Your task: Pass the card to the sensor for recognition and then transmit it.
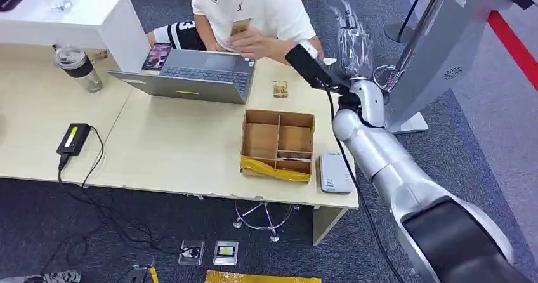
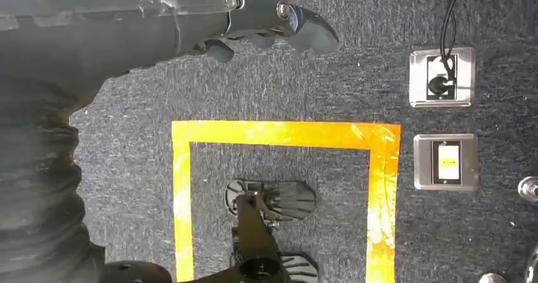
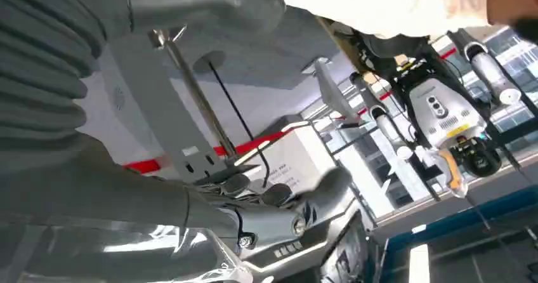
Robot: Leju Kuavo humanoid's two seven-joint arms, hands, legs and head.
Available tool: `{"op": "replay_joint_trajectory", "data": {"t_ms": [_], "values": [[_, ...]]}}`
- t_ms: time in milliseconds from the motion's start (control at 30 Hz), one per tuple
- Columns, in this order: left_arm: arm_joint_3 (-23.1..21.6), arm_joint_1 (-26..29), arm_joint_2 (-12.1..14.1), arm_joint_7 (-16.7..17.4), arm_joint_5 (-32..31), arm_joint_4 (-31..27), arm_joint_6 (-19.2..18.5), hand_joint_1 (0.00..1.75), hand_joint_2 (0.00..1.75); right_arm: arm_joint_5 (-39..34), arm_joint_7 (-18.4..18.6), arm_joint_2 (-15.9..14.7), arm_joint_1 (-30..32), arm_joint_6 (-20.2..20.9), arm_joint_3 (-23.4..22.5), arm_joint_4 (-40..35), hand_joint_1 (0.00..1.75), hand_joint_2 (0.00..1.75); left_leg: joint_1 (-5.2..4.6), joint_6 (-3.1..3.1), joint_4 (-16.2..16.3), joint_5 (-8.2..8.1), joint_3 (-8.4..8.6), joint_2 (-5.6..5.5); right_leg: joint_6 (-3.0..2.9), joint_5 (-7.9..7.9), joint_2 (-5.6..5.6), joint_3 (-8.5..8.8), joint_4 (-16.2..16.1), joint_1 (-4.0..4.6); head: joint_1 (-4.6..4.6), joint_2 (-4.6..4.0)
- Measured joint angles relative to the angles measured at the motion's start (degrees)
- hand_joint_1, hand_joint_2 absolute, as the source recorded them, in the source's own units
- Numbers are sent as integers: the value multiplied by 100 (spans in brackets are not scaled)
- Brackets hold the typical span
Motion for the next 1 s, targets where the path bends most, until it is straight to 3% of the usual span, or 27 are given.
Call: {"op": "replay_joint_trajectory", "data": {"t_ms": [133, 333, 467, 633, 800, 1000], "values": [[0, 77, -9, -133, 77, 0, 133, 0, 175, -577, -231, -59, 95, 132, -168, -197, 0, 175, 1, 0, 0, 0, 4, 3, 0, 0, 1, 1, 0, 1, 2, 0], [0, 137, -11, -144, 151, 0, 48, 0, 175, -808, 427, -265, 865, 938, -310, -1658, 0, 175, 1, 0, 0, 0, 3, 1, 0, 0, -1, 2, 0, 2, 0, 0], [0, 151, 0, -144, 195, 4, -2, 0, 175, -819, 661, -398, 1261, 1266, -380, -2645, 0, 175, 1, 0, 0, -1, 7, 4, 0, 0, 1, 1, -2, 2, 0, 0], [2, 174, 2, -148, 370, 7, -7, 0, 175, -685, 929, -509, 2286, 2191, -393, -4152, 0, 175, 1, -3, 0, -4, 8, 5, -1, -1, 1, 5, -2, 2, -2, 0], [4, 172, 15, -123, 559, 7, -54, 0, 175, -178, 794, -544, 2917, 2773, -239, -5092, 0, 175, 3, -3, -2, -5, 7, 5, -3, -2, 2, 6, -2, 3, 2, 0], [7, 160, 48, -61, 655, 4, -48, 0, 175, 619, 488, -533, 3503, 2743, 208, -5473, 0, 175, 5, -3, -2, -4, 7, 4, -3, -2, 2, 7, -1, 5, 4, 0]]}}
